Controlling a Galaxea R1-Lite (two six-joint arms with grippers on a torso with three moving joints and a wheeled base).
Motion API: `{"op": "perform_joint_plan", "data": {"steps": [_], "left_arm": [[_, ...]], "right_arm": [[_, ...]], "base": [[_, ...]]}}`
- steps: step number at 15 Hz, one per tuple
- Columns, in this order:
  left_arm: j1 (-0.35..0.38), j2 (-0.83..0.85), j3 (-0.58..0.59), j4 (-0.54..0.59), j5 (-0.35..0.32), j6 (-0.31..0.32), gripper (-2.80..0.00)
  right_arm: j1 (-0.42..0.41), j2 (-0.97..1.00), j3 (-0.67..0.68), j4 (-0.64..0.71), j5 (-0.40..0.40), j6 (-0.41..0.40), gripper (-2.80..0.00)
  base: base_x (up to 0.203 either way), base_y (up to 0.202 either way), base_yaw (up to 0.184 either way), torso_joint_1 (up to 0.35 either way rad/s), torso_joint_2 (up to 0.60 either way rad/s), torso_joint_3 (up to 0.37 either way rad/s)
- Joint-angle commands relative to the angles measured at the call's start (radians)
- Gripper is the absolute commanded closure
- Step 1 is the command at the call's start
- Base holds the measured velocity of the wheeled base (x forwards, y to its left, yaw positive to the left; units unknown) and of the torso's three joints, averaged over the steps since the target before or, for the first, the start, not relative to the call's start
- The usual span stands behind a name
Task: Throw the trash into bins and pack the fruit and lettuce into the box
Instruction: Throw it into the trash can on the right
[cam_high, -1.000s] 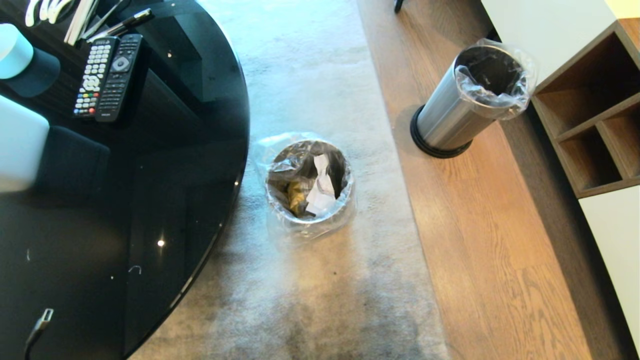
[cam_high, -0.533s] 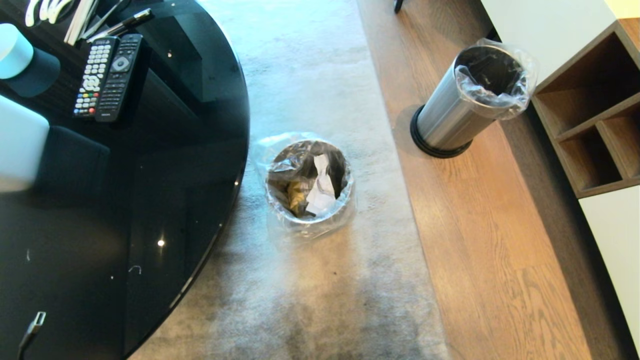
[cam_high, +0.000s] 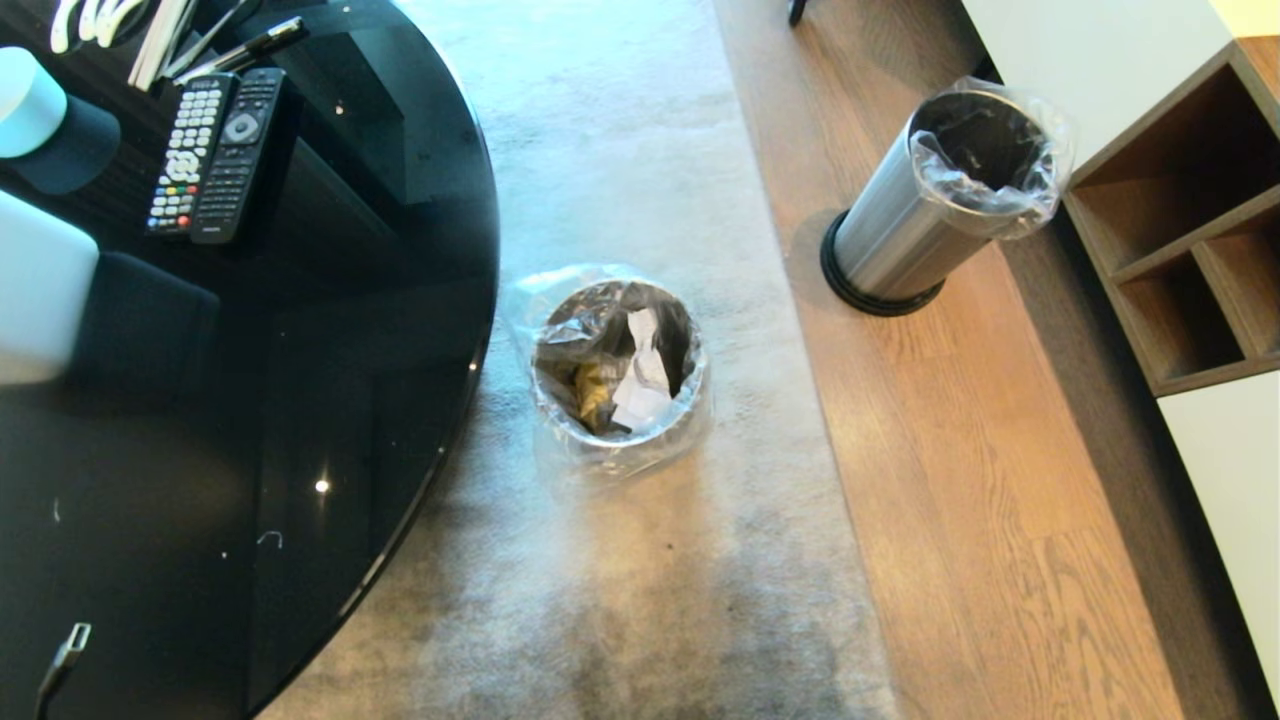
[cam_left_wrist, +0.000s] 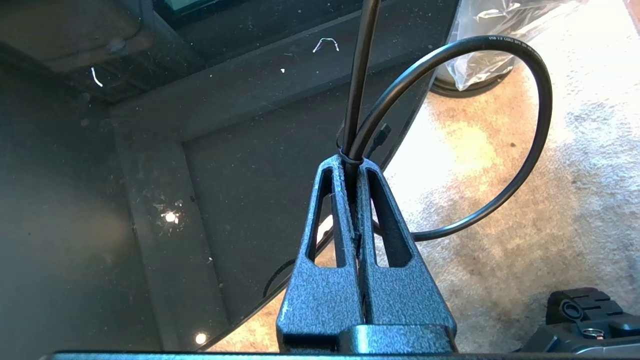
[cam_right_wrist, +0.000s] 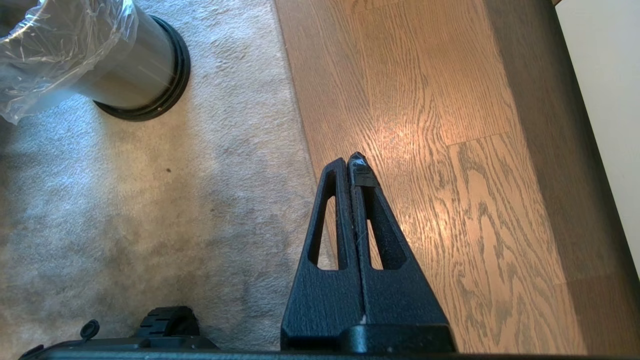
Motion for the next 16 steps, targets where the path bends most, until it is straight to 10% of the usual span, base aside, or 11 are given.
{"op": "perform_joint_plan", "data": {"steps": [1,16], "left_arm": [[0.000,0.001,0.000,-0.001,0.000,0.001,0.00],[0.000,0.001,0.000,-0.001,0.000,-0.001,0.00]], "right_arm": [[0.000,0.001,0.000,0.000,-0.001,0.000,0.00],[0.000,0.001,0.000,0.000,-0.001,0.000,0.00]], "base": [[0.000,0.000,0.000,0.000,0.00,0.000],[0.000,0.000,0.000,0.000,0.00,0.000]]}}
